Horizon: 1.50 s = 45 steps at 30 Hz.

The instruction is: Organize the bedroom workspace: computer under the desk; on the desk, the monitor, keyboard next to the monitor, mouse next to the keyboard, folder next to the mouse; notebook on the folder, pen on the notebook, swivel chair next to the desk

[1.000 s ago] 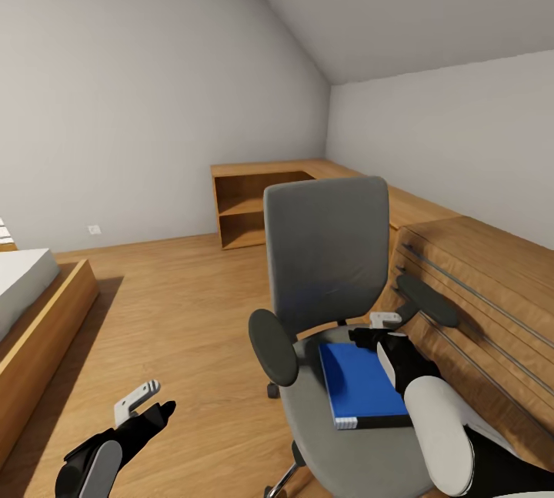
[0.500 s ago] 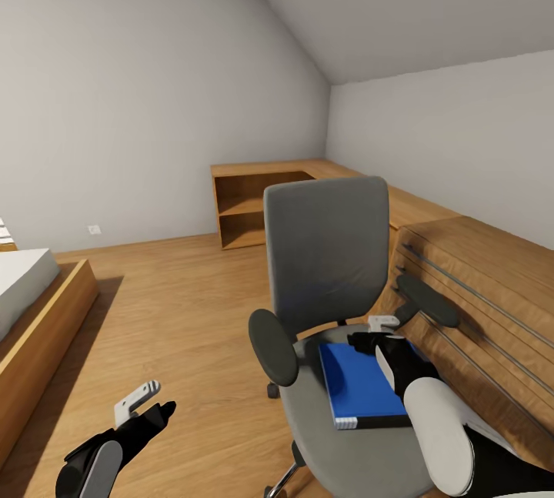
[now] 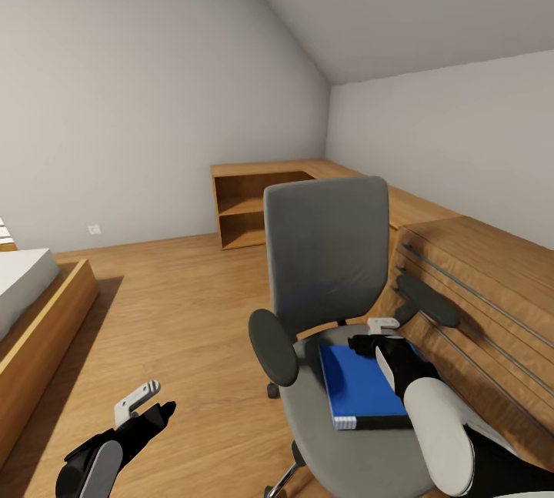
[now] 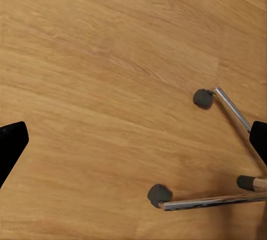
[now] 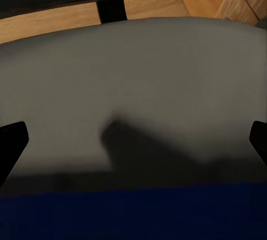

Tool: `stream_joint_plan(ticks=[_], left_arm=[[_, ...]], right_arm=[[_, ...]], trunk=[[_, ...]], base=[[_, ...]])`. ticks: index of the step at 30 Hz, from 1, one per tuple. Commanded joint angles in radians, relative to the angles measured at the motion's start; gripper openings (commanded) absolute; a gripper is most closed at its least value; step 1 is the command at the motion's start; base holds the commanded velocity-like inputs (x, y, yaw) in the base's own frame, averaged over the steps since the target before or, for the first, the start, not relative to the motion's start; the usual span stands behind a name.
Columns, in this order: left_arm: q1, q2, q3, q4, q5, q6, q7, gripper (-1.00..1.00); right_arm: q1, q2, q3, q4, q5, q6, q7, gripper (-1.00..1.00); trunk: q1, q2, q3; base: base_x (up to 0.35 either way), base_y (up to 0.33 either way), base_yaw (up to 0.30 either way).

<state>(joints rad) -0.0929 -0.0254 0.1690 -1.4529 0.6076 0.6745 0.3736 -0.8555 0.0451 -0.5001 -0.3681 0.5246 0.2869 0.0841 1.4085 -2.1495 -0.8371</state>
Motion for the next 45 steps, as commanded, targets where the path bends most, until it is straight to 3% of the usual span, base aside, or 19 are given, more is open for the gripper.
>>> stream_joint_plan(ticks=[1, 14, 45], left_arm=[[-0.001, -0.001, 0.001, -0.001, 0.011, 0.003, 0.008, 1.0], [-0.001, 0.001, 0.001, -0.001, 0.011, 0.003, 0.008, 1.0], [-0.001, -0.001, 0.003, 0.0, 0.012, 0.004, 0.007, 1.0]], right_arm=[[0.0, 0.001, -0.008, -0.003, 0.011, 0.006, 0.008, 1.0], [0.0, 0.001, -0.008, -0.003, 0.011, 0.011, 0.008, 1.0], [0.0, 0.001, -0.008, -0.003, 0.011, 0.009, 0.008, 1.0]], trunk=[[0.0, 0.0, -0.001], [0.0, 0.0, -0.001], [0.0, 0.0, -0.001]], base=[[0.0, 0.0, 0.0], [-0.011, 0.0, 0.0], [-0.154, 0.0, 0.0]])
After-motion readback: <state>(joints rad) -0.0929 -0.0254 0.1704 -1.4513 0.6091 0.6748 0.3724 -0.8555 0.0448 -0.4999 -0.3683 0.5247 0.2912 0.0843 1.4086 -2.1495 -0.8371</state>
